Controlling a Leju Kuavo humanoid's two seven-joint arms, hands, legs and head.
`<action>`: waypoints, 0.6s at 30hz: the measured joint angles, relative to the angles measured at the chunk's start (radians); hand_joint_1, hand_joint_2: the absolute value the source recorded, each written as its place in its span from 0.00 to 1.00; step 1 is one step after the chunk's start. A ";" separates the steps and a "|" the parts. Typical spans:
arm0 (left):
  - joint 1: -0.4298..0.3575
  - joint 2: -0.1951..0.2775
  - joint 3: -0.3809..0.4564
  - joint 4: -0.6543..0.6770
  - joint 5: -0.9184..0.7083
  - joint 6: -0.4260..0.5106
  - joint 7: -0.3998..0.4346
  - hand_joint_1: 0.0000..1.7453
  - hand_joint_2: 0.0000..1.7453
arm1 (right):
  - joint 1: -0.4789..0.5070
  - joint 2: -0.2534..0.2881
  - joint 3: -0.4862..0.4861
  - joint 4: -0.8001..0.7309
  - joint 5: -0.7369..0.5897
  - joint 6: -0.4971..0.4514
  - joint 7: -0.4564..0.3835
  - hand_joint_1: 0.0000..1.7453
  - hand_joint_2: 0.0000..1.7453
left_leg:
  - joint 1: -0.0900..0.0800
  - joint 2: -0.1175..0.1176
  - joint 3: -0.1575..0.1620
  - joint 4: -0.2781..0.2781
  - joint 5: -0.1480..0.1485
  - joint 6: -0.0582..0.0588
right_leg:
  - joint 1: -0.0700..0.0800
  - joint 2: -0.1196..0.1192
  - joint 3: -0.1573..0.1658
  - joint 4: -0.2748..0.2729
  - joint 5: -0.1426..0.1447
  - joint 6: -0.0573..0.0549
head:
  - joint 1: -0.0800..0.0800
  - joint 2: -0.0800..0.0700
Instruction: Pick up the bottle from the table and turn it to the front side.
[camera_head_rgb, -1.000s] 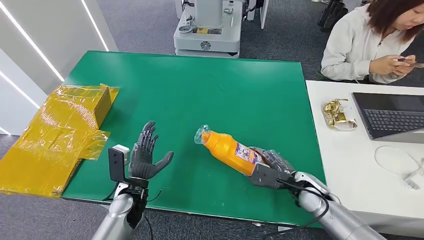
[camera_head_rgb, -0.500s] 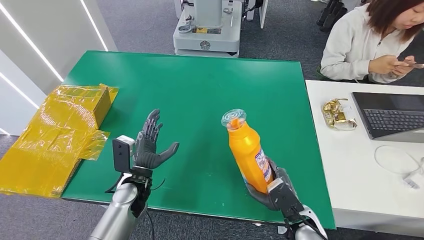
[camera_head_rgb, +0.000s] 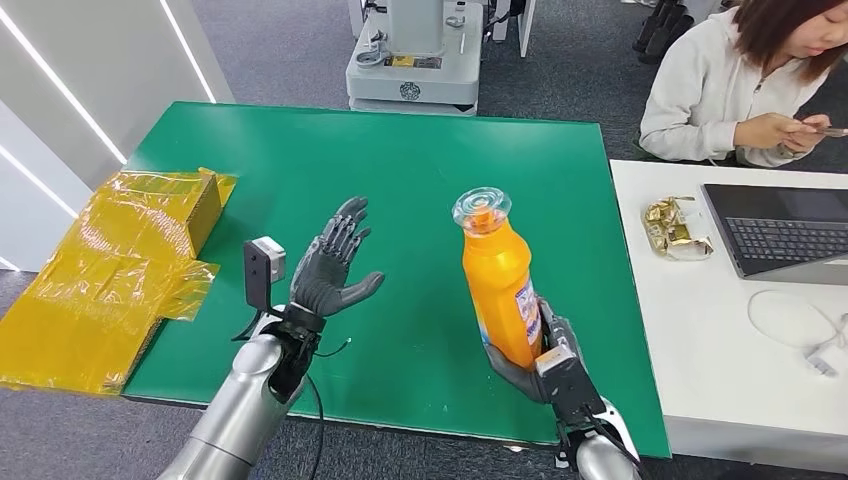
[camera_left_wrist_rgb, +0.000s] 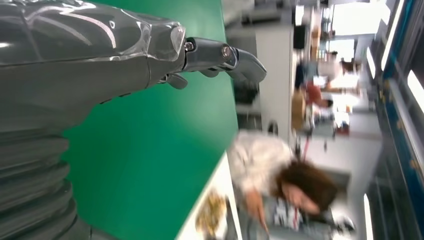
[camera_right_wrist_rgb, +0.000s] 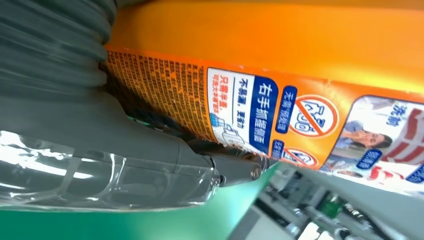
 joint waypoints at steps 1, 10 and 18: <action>-0.022 0.000 -0.011 0.009 0.023 -0.026 0.016 0.00 1.00 | -0.022 0.015 0.000 0.020 0.002 0.004 -0.007 1.00 1.00 | 0.000 0.000 0.000 0.000 0.000 0.000 | 0.000 0.000 0.000 0.000 0.000 0.000 | 0.000 0.000; -0.167 0.001 -0.081 0.111 0.219 -0.153 0.127 0.00 1.00 | -0.146 0.080 0.009 0.145 -0.002 0.015 -0.038 1.00 1.00 | 0.000 0.000 -0.001 0.000 0.001 0.000 | 0.000 0.000 0.000 0.000 0.001 0.000 | 0.000 0.000; -0.235 0.000 -0.126 0.207 0.368 -0.247 0.182 0.00 1.00 | -0.211 0.091 0.043 0.206 0.000 0.013 -0.047 1.00 1.00 | 0.000 0.000 0.000 0.000 0.001 0.000 | 0.000 0.000 0.000 0.000 0.001 0.000 | 0.000 0.000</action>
